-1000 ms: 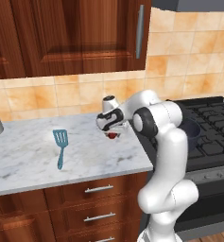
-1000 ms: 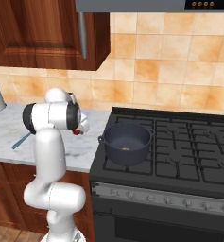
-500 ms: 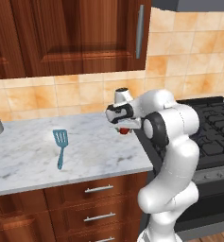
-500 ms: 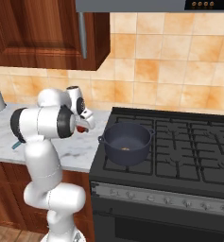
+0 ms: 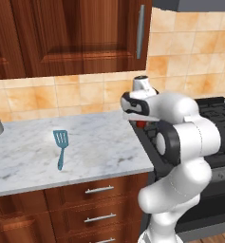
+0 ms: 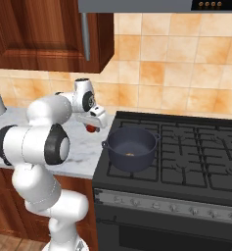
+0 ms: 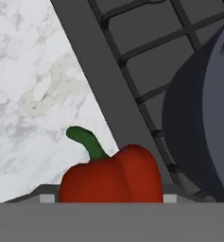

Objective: Put the mushroom and bell pepper in the pot. Retrieve the spatula and lightly stir the vegetables in the pot.

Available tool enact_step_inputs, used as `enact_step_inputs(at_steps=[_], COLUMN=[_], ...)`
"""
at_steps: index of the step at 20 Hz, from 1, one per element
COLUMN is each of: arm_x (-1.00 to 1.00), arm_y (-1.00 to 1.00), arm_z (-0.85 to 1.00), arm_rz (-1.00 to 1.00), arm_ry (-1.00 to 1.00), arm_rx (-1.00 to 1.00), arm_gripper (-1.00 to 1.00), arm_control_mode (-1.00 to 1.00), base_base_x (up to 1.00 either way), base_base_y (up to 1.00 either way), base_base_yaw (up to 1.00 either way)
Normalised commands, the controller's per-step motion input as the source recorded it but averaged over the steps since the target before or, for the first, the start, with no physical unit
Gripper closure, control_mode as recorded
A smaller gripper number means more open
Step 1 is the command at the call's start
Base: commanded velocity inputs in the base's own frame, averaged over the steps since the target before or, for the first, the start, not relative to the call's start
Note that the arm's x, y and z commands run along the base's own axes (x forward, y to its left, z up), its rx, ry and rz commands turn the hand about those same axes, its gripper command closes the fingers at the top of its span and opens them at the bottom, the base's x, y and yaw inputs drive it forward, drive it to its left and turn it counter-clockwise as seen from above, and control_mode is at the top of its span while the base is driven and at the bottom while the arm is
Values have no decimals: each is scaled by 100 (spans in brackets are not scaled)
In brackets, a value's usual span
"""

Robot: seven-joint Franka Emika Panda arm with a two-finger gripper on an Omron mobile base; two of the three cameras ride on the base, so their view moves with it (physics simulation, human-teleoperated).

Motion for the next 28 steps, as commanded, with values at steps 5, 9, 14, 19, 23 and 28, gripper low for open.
enact_step_inputs(at_steps=[5,9,14,19,23,28], arm_x=[-15,0,10,4,0,6], arm_y=[-73,-86,-77,-62,-33,-20], arm_z=[51,6,-14,-39,-63,-52], arm_rz=[0,0,-2,-5,-7,-6], arm_ry=[4,7,6,6,11,11], arm_rx=[0,-6,0,0,0,1], arm_gripper=[100,100,100,100,100,-100], arm_control_mode=[-100,-100,-100,-100,-100,-100], base_base_x=[0,0,0,0,0,0], base_base_y=[0,0,0,0,0,0], base_base_yaw=[0,0,0,0,0,0])
